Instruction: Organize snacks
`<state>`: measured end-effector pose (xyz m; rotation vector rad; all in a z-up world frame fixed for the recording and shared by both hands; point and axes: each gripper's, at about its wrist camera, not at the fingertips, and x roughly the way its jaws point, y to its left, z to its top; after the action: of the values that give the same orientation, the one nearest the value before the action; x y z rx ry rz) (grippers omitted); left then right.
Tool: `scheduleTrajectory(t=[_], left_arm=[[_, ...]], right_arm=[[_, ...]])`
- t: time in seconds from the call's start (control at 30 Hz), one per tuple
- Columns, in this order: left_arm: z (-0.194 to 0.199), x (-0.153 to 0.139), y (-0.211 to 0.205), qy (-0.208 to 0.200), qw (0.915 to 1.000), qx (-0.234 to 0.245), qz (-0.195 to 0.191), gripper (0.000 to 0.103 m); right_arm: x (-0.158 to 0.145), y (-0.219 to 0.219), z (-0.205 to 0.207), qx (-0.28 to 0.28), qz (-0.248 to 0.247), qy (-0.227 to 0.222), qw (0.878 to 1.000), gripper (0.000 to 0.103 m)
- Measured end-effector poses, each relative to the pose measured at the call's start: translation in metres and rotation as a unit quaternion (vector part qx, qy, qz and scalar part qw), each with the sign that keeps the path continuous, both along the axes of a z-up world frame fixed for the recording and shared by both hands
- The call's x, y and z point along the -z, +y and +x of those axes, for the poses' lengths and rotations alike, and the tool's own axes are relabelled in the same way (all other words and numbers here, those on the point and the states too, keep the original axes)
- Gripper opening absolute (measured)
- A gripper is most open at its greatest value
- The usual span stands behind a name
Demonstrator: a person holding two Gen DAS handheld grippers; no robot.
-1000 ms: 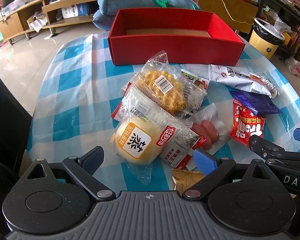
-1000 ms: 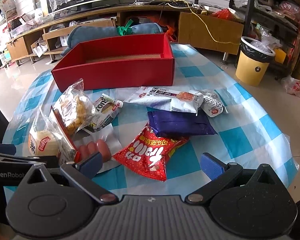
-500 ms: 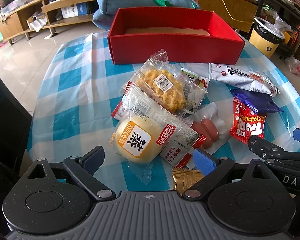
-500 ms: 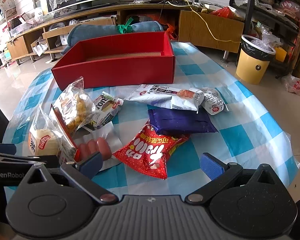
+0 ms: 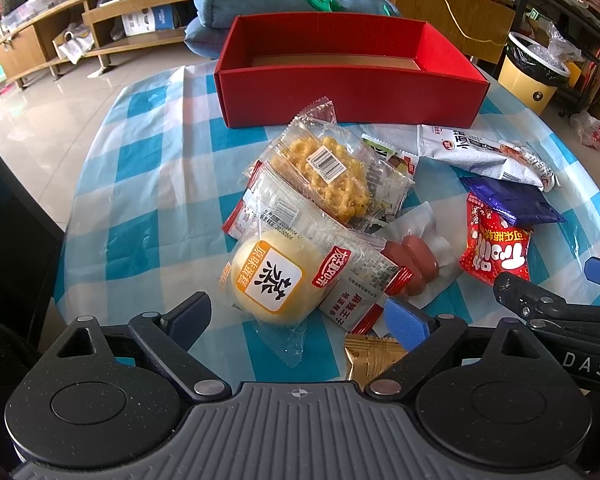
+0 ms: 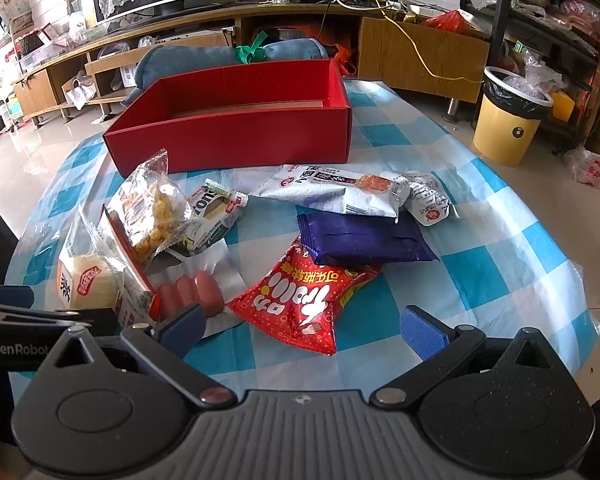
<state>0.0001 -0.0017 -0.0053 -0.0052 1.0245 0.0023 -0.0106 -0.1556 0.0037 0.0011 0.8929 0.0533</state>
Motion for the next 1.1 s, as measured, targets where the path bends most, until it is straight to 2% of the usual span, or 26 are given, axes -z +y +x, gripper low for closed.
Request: scheduleTrajectory(t=[0.93,1.1], left_arm=[[-0.005,0.003,0.003,0.006,1.0000,0.001,-0.001,0.094],[-0.003,-0.005,0.016,-0.002,0.9998,-0.008,-0.019,0.095]], right_arm=[[0.001,0.002,0.002,-0.004,0.000,0.009,1.000,0.100],[0.002,0.009,0.001,-0.016,0.000,0.020,1.000,0.100]])
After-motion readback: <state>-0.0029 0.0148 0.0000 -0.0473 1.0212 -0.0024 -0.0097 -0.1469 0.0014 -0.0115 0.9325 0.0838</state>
